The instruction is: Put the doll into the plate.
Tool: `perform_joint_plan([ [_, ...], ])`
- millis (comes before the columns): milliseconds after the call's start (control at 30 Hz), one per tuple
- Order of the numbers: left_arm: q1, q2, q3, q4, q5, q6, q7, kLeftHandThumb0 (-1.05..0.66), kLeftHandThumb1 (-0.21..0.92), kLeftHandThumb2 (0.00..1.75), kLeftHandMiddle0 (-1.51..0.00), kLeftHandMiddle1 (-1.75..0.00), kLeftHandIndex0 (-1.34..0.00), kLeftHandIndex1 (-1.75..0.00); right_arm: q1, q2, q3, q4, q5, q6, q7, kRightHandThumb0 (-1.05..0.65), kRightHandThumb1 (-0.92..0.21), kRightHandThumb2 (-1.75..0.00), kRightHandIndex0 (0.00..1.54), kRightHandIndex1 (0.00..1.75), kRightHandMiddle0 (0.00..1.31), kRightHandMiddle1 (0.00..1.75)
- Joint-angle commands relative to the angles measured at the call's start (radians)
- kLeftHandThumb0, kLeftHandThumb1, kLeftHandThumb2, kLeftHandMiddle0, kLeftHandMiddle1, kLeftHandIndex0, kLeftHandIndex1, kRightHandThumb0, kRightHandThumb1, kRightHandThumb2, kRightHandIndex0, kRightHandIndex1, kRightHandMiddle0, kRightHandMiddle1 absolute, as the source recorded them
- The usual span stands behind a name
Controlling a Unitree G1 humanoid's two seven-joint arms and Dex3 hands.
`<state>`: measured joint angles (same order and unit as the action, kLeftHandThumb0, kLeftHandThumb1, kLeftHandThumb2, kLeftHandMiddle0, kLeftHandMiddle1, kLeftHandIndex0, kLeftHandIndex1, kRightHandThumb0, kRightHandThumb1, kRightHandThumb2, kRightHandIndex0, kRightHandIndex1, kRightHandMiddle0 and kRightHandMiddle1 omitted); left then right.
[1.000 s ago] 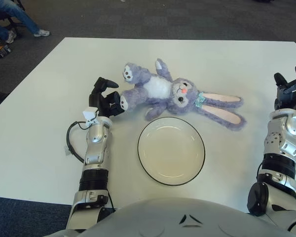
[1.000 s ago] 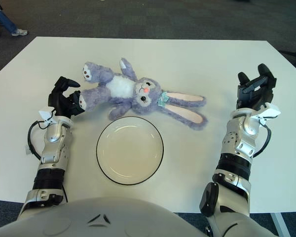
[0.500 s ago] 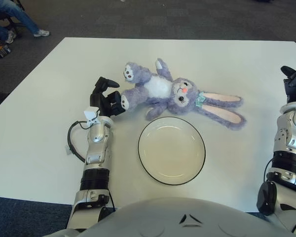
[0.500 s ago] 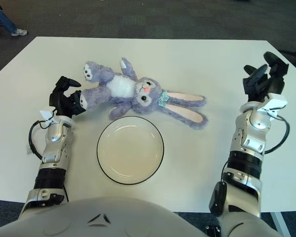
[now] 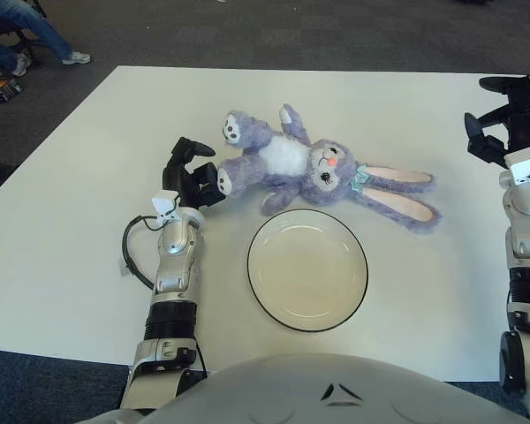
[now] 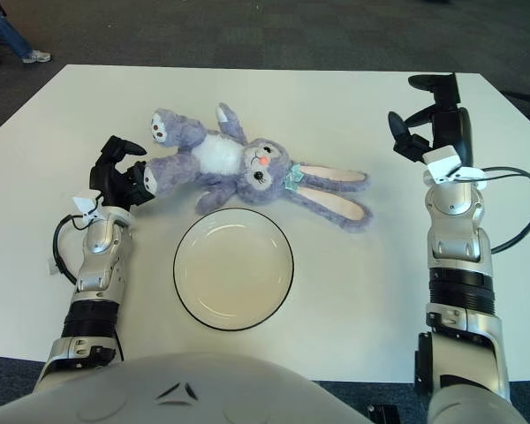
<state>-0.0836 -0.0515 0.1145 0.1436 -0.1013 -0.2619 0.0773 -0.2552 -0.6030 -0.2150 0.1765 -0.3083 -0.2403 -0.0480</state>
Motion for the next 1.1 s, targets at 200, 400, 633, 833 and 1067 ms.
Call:
perform_joint_plan([
  [200, 0.089, -0.038, -0.015, 0.092, 0.011, -0.007, 0.004, -0.46, 0.38, 1.24, -1.28, -1.75, -0.56, -1.75, 0.012, -0.131, 0.066, 0.009, -0.096, -0.085, 0.074, -1.03, -0.92, -0.48, 0.7, 1.75, 0.0, 0.75],
  [400, 0.087, -0.038, -0.017, 0.094, 0.017, -0.012, 0.005, -0.46, 0.38, 1.24, -1.28, -1.75, -0.56, -1.75, 0.006, -0.148, 0.107, -0.041, -0.135, -0.089, 0.104, -1.05, -0.92, -0.55, 0.13, 0.78, 0.0, 0.41],
  [633, 0.085, -0.038, -0.02, 0.095, 0.021, -0.011, 0.007, -0.46, 0.38, 1.23, -1.28, -1.75, -0.56, -1.75, 0.009, -0.182, 0.122, -0.084, -0.202, -0.082, 0.119, -1.05, -0.92, -0.62, 0.01, 0.21, 0.0, 0.17],
  [833, 0.085, -0.04, -0.023, 0.098, 0.025, -0.018, 0.01, -0.45, 0.39, 1.22, -1.28, -1.75, -0.55, -1.75, 0.006, -0.188, 0.139, -0.098, -0.192, -0.078, 0.165, -1.05, -0.92, -0.61, 0.0, 0.16, 0.0, 0.11],
  [1067, 0.082, -0.04, -0.023, 0.107, 0.029, -0.028, 0.008, -0.45, 0.4, 1.21, -1.27, -1.75, -0.54, -1.75, 0.013, -0.159, 0.191, -0.193, -0.189, -0.038, 0.258, -1.05, -0.92, -0.59, 0.02, 0.14, 0.0, 0.13],
])
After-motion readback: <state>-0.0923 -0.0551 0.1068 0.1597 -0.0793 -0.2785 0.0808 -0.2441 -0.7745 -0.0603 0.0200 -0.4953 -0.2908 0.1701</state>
